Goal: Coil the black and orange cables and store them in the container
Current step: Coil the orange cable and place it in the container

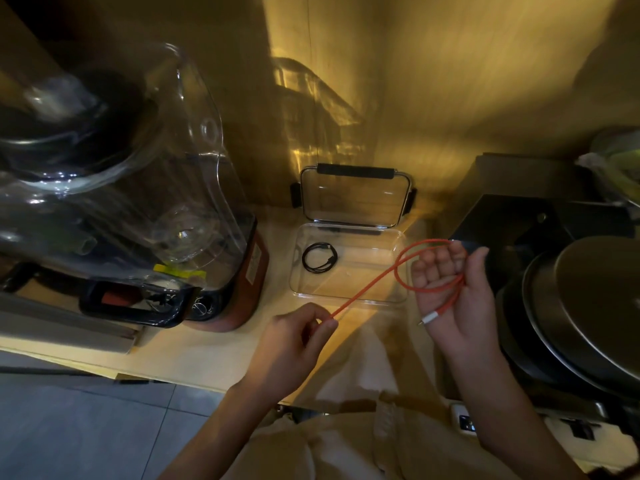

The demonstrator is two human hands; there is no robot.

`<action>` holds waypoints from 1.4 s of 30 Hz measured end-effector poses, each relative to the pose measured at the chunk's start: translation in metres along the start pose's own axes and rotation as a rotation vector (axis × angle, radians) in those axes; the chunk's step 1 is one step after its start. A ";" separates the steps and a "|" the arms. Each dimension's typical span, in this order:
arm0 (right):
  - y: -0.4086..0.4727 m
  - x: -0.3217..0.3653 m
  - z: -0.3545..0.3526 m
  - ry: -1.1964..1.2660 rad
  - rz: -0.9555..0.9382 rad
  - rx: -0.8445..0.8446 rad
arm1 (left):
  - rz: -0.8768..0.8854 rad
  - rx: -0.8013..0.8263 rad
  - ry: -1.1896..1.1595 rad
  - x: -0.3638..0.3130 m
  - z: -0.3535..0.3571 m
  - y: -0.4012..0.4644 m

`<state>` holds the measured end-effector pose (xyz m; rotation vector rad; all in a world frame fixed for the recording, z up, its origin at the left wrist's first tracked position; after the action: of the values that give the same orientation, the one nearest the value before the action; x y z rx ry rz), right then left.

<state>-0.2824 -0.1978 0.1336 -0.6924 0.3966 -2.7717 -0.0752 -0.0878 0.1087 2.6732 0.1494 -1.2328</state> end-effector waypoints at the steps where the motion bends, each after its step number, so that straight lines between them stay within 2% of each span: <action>1: 0.001 0.002 0.000 -0.002 -0.007 -0.003 | 0.002 0.011 0.015 0.003 0.001 -0.003; 4: 0.004 0.005 0.001 -0.020 -0.021 0.003 | -0.027 0.054 0.032 0.014 0.005 -0.011; 7: 0.007 0.010 0.002 -0.034 -0.043 -0.003 | -0.095 0.166 0.019 0.034 0.010 -0.020; 10: 0.011 0.014 0.000 -0.037 0.000 -0.017 | -0.159 0.243 0.032 0.055 0.011 -0.032; 13: 0.011 0.015 -0.003 -0.039 0.084 0.051 | -0.176 0.150 0.034 0.059 0.007 -0.032; 16: 0.010 0.018 -0.010 -0.086 0.104 0.095 | -0.127 -0.008 0.017 0.042 -0.003 -0.020; 19: 0.011 0.017 -0.011 -0.138 0.074 0.101 | -0.052 -0.050 0.055 0.023 -0.014 -0.009; 21: 0.013 0.014 -0.009 -0.191 0.044 0.077 | -0.039 -0.010 0.096 0.014 -0.019 -0.003; 24: 0.015 0.010 -0.006 -0.270 0.008 0.102 | 0.016 0.142 0.199 0.003 -0.023 0.002; 26: 0.015 0.008 -0.004 -0.364 -0.017 0.147 | 0.111 0.235 0.307 -0.006 -0.026 0.003; 29: 0.014 0.005 -0.007 -0.541 -0.006 0.160 | 0.255 0.255 0.340 -0.021 -0.033 0.005; 32: 0.010 -0.002 -0.011 -0.827 0.039 0.148 | 0.350 0.247 0.279 -0.035 -0.041 0.010; 36: 0.000 -0.016 -0.011 -1.169 0.153 0.227 | 0.418 0.186 0.170 -0.049 -0.042 0.020; 42: -0.020 -0.032 -0.010 -1.095 0.417 0.390 | 0.351 0.064 0.016 -0.053 -0.037 0.032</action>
<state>-0.2638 -0.1674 0.1179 -1.5990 -0.2077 -1.6526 -0.0769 -0.1116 0.1764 2.6115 -0.3482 -1.1190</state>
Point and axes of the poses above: each hand's wrist, its own y-axis towards the middle knuckle, its own z-axis out of the palm, x = y × z, the point moved 2 cm from there along y, towards the middle knuckle, and after that the axes turned 7 degrees about -x, right-handed, at the moved point
